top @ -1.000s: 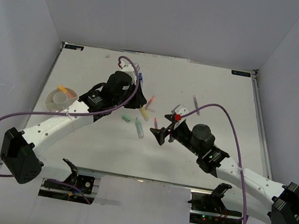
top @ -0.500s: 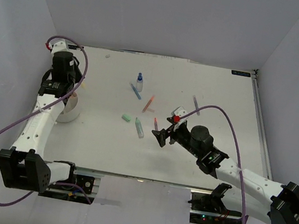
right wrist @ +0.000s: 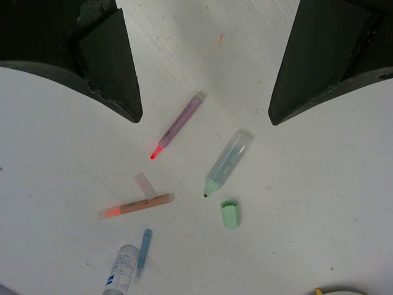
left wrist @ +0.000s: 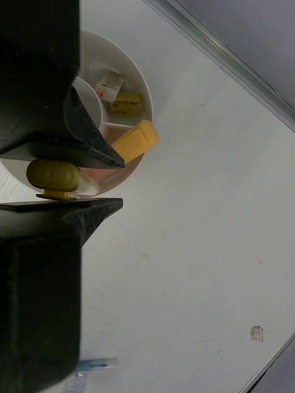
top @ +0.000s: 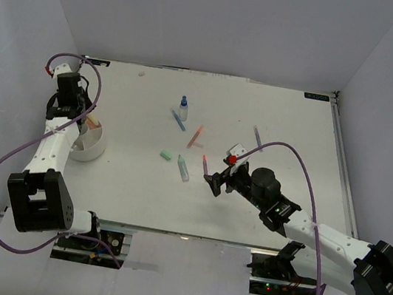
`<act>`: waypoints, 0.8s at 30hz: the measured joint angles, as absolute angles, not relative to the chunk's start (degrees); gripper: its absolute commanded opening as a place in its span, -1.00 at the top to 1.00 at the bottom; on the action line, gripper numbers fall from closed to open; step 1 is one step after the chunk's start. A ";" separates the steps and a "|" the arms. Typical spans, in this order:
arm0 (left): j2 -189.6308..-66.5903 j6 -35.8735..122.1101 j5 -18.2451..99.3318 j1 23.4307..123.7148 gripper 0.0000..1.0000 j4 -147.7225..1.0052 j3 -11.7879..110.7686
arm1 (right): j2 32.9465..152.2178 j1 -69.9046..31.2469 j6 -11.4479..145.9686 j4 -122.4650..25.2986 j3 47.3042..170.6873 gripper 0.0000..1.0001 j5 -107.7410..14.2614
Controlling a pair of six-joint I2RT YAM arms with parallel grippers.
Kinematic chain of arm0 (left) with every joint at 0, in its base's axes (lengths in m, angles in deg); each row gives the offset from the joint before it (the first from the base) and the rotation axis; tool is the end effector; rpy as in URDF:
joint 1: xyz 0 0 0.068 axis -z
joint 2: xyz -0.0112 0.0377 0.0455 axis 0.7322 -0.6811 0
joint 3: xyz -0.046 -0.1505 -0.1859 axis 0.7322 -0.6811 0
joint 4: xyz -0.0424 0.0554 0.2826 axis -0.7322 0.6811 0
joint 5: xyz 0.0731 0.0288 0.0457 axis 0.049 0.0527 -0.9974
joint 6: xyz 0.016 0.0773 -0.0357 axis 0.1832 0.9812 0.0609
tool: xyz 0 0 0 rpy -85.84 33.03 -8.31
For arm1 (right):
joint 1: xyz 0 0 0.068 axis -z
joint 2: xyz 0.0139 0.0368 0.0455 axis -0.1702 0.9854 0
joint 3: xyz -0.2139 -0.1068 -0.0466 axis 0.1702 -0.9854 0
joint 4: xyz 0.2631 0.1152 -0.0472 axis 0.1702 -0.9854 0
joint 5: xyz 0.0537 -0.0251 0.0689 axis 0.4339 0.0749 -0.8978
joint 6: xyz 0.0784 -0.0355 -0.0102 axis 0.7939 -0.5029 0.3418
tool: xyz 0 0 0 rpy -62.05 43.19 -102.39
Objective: Sort the stationery into containers
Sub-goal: Place the pen in the storage box.
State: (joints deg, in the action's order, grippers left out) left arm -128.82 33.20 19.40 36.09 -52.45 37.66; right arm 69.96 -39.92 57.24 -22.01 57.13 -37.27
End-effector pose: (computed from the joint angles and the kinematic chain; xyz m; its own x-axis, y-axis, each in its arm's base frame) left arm 0.3586 0.0869 0.2385 -0.3844 -0.4384 -0.8124 -0.5446 0.8183 -0.1839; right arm 0.2011 0.2333 0.1818 -0.0563 -0.1529 -0.9866 -0.7465 0.6627 -0.0601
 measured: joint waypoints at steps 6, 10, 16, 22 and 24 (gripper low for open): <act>-130.26 33.05 19.70 34.89 0.76 -54.57 35.58 | 69.96 -39.68 57.20 -22.01 57.11 -0.80 -37.12; -130.46 33.05 19.70 34.47 0.69 -55.33 34.29 | 69.96 -39.48 57.20 -22.01 57.07 -0.80 -37.10; -132.10 33.03 19.86 34.43 0.37 -56.80 33.96 | 69.96 -39.28 57.20 -22.05 56.80 -0.80 -36.90; -133.56 33.00 20.01 34.04 0.26 -57.45 33.72 | 69.96 -39.00 57.20 -22.03 56.80 -0.80 -36.81; -134.07 32.90 20.10 33.88 0.24 -57.80 33.55 | 69.98 -38.95 57.20 -22.05 56.80 -0.80 -36.68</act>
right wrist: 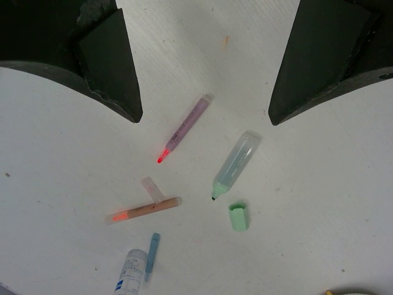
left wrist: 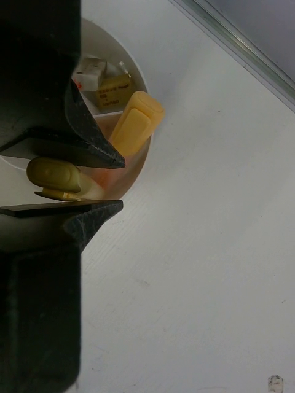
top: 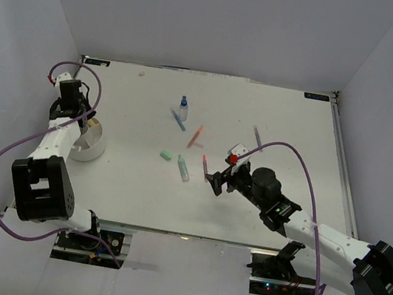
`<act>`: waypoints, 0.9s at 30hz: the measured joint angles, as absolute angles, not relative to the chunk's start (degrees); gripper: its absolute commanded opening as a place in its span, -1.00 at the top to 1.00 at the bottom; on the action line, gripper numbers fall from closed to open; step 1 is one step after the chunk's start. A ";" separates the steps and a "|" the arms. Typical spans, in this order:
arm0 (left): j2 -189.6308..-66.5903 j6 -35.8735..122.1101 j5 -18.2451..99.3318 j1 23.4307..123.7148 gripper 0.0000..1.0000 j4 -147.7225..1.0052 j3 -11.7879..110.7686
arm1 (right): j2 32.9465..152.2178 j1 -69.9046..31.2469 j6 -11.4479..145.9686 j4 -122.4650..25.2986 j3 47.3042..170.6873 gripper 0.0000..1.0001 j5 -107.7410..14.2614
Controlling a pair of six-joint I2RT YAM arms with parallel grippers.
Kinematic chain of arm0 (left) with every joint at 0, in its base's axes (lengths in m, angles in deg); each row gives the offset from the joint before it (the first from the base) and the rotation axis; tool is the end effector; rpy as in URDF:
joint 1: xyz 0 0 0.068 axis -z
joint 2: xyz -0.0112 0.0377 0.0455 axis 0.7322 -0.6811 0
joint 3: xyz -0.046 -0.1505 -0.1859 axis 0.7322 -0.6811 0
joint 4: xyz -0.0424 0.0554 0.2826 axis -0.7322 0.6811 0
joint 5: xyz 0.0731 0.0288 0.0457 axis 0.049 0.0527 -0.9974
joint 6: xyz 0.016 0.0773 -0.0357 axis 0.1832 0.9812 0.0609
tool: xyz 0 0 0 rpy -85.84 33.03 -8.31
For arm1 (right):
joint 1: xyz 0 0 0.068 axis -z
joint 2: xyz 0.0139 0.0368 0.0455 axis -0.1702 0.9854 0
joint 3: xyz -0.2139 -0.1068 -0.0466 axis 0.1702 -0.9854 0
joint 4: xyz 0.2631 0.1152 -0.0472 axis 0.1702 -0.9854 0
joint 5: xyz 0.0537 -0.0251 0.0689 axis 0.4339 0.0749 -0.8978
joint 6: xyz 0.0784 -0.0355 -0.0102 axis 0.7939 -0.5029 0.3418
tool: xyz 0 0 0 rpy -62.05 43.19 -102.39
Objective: Sort the stationery into containers
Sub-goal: Place the pen in the storage box.
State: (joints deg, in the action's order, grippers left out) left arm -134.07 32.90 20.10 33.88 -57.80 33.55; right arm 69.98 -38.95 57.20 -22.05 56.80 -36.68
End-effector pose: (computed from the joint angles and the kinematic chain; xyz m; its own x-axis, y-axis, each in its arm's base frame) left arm 0.3633 0.1017 0.1886 -0.4215 -0.4715 -0.7746 -0.5817 0.7958 -0.1679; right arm 0.2050 0.2288 0.1792 -0.0632 -0.1578 -0.9854 -0.7285 0.6822 -0.0626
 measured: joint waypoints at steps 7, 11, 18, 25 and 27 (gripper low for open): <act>-134.44 32.83 20.10 33.69 0.19 -57.93 33.18 | 69.96 -38.82 57.20 -22.05 56.80 -0.80 -36.68; -134.44 32.83 19.79 33.64 0.12 -57.93 33.18 | 69.96 -38.63 57.20 -22.05 56.80 -0.80 -36.68; -134.42 32.79 19.16 33.47 -0.15 -57.91 33.15 | 69.91 -38.58 57.20 -22.05 56.78 -0.80 -36.73; -133.74 32.74 17.23 33.31 -0.69 -57.69 33.15 | 69.72 -38.58 57.18 -22.05 56.32 -0.80 -36.73; -133.11 32.66 16.64 33.31 -0.82 -57.63 33.13 | 69.63 -38.54 57.13 -22.12 56.02 -0.80 -36.73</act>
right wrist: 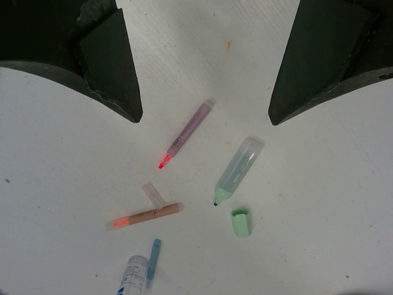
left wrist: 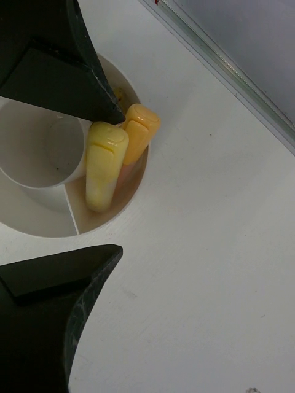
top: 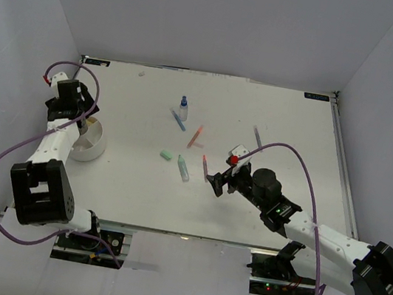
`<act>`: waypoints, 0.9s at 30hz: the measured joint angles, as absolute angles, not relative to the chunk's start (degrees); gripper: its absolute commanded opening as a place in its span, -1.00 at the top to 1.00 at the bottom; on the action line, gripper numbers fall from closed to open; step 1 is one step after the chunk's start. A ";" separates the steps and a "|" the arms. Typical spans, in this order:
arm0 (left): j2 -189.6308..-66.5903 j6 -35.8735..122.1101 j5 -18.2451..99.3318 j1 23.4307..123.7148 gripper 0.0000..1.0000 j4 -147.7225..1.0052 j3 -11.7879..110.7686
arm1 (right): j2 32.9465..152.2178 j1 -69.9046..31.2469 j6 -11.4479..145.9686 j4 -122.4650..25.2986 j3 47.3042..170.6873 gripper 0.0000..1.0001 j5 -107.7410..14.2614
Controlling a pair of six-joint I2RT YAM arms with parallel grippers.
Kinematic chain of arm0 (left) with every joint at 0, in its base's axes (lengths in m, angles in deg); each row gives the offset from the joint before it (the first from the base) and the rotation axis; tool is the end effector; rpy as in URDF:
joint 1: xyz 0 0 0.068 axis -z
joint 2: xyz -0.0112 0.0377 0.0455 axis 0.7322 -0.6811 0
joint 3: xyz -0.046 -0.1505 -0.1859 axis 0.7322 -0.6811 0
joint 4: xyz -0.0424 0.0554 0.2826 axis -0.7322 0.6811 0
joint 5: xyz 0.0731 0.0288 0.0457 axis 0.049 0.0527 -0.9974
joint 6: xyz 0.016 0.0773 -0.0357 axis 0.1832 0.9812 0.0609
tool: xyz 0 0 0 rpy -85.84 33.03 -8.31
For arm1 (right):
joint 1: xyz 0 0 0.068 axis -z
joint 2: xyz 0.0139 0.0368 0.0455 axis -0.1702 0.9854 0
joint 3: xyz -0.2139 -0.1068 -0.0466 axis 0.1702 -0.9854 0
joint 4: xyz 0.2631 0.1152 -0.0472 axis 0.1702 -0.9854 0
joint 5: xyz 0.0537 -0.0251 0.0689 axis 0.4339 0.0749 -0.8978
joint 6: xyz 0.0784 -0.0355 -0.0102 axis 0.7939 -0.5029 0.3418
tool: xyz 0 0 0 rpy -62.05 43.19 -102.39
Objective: Sort the stationery into containers
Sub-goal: Place the pen in the storage box, then pick up the pen from the center of the board.
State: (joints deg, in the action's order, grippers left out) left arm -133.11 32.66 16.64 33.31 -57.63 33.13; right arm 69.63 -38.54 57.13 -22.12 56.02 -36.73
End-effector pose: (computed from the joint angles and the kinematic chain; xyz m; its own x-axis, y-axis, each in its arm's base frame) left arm 0.3577 0.1088 0.1920 -0.3940 -0.4684 -0.7908 -0.6285 0.7651 -0.1400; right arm 0.2051 0.2257 0.1752 -0.0691 -0.1646 -0.9839 -0.7246 0.6862 -0.0639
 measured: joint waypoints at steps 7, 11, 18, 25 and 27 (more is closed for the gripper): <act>-131.36 32.66 15.46 33.31 -0.96 -57.43 33.09 | 69.61 -38.52 57.03 -22.10 55.97 -0.80 -36.73; -131.36 32.63 14.85 33.31 -0.96 -56.45 33.09 | 69.61 -38.41 57.03 -22.10 55.97 -0.80 -36.73; -129.63 32.63 14.02 33.31 -0.96 -54.83 33.09 | 69.61 -38.28 57.00 -22.14 55.97 -0.80 -36.73; -124.27 32.39 14.59 33.31 -0.96 -51.62 34.36 | 71.23 -38.28 57.03 -24.57 56.87 -0.82 -36.33; -122.40 32.13 15.40 33.31 -0.96 -51.05 34.99 | 72.58 -38.28 57.05 -26.38 58.16 -0.84 -36.27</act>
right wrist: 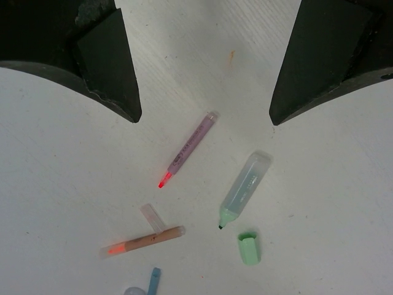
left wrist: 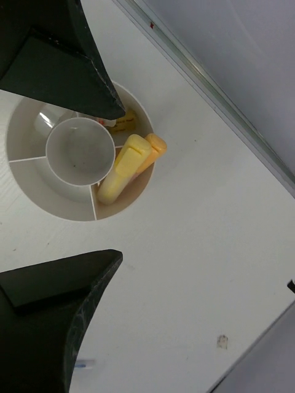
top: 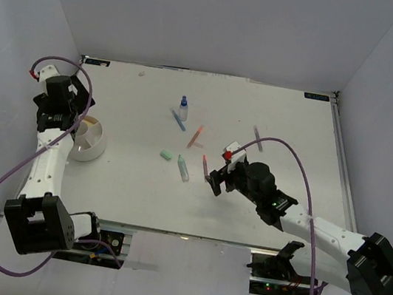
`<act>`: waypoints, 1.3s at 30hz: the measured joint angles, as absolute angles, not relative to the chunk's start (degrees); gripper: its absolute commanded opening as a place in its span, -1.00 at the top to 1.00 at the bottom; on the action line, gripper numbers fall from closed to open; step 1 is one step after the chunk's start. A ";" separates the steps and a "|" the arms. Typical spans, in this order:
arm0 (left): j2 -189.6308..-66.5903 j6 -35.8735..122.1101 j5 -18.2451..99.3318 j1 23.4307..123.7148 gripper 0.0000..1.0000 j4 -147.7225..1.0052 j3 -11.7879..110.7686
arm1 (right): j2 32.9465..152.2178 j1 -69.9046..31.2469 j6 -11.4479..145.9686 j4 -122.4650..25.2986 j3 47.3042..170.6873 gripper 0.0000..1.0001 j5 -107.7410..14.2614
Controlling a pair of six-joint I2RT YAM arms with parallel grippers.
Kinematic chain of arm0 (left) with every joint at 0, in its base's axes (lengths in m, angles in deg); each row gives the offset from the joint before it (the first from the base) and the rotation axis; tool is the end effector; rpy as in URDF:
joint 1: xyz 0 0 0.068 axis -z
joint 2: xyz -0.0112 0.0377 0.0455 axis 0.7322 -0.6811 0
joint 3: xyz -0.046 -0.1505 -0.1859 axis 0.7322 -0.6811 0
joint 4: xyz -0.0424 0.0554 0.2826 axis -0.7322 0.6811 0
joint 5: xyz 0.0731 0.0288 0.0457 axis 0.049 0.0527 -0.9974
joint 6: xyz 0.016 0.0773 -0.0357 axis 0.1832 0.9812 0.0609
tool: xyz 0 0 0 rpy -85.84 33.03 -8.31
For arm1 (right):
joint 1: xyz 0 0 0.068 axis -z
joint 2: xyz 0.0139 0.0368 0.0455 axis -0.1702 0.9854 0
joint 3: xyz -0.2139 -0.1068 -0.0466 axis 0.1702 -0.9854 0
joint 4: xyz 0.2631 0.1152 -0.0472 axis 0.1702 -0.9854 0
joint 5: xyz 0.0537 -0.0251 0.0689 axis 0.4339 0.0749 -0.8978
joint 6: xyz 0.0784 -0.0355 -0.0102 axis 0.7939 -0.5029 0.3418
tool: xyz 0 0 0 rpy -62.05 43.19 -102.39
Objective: Sort the stationery into containers
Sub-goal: Pick up the pen from the center of the board.
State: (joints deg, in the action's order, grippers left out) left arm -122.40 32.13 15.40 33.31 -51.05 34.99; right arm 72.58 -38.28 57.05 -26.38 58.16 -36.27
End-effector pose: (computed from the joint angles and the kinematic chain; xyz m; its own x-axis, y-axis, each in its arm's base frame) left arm 0.3311 0.1039 0.2552 -0.2995 -0.4514 -0.8406 -0.6294 0.7556 -0.1815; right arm 0.2106 0.2287 0.1646 -0.1268 -0.2298 -0.9650 -0.7201 0.6904 -0.0698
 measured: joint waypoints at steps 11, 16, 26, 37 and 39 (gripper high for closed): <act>-116.54 31.89 30.22 38.69 -0.96 -50.09 36.76 | 90.57 -41.23 58.56 -36.94 76.50 -0.91 -34.96; -116.32 34.25 36.18 45.64 -0.96 -51.46 35.93 | 101.39 -44.42 60.57 -41.70 85.48 -1.00 -33.30; -116.36 34.75 44.42 46.21 -0.96 -53.74 29.35 | 112.67 -46.93 65.66 -48.76 90.99 -0.65 -31.04; -116.34 33.84 48.29 46.21 -0.96 -55.42 29.31 | 115.27 -47.35 68.48 -49.62 92.19 -0.43 -28.71; -116.30 33.81 48.60 46.21 -0.96 -55.46 29.29 | 115.44 -47.35 68.87 -49.55 92.32 -0.32 -28.38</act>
State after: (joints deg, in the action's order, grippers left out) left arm -116.30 33.81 48.60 46.21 -55.46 29.29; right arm 115.44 -47.35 68.87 -49.55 92.32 -28.38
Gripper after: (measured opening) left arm 0.979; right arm 0.709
